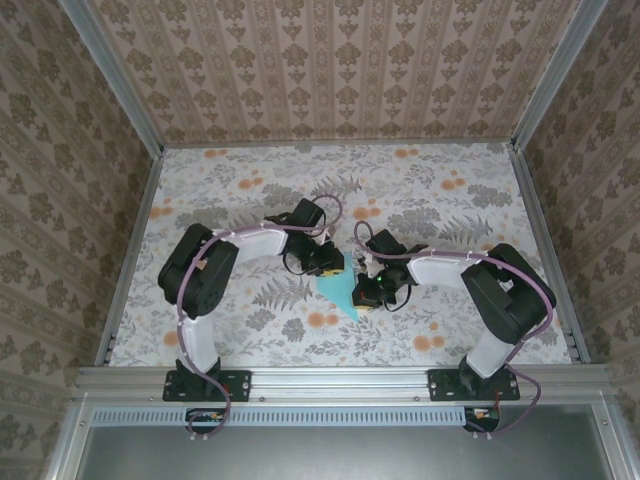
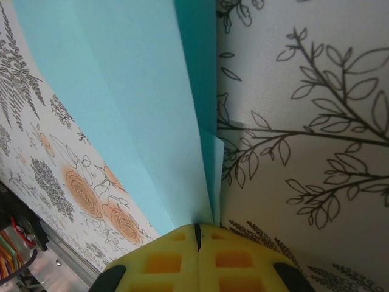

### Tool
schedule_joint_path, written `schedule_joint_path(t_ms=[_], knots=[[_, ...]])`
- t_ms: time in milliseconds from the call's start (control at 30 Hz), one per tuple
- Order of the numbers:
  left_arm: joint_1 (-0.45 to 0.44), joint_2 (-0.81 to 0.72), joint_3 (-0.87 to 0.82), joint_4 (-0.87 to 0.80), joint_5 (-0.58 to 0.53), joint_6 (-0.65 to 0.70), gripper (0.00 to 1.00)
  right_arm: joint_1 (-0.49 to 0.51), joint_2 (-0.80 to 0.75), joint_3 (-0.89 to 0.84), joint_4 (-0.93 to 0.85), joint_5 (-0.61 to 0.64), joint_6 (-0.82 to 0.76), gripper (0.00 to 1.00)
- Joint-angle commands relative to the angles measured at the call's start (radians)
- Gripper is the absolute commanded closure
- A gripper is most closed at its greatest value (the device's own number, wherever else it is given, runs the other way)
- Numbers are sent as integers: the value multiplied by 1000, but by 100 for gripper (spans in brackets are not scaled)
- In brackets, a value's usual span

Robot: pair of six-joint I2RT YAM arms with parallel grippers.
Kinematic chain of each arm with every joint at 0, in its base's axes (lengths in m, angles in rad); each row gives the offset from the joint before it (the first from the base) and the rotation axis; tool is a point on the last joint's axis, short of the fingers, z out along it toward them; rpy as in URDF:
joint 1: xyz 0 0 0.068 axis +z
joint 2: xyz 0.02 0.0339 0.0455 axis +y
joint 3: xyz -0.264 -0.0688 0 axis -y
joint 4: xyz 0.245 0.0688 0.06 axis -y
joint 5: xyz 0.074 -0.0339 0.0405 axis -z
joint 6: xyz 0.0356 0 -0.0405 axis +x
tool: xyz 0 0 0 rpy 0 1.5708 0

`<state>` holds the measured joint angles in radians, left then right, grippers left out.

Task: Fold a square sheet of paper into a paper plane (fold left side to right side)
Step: Fourth fold the wing at the center of the table.

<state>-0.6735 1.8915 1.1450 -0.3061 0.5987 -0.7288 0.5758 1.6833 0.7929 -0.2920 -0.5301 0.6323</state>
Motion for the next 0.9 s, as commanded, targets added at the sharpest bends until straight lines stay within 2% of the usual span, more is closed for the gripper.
schedule_joint_path(t_ms=[0,167,367,533,833,867], knots=[[2,-69,-39,10,6,39,80,-2,46,-24,-122,141,-1,100],[-19,-79,-84,68,96,32,84,-2,51,-19,-131,160,4,100],[-42,-31,-66,78,126,36,86,-1,58,-9,-147,176,0,100],[-46,11,-33,71,116,48,87,0,59,0,-163,189,-3,100],[-49,55,-8,33,51,104,88,-1,64,8,-183,204,-12,100],[-46,58,-4,25,18,110,88,-1,64,8,-186,205,-13,100]])
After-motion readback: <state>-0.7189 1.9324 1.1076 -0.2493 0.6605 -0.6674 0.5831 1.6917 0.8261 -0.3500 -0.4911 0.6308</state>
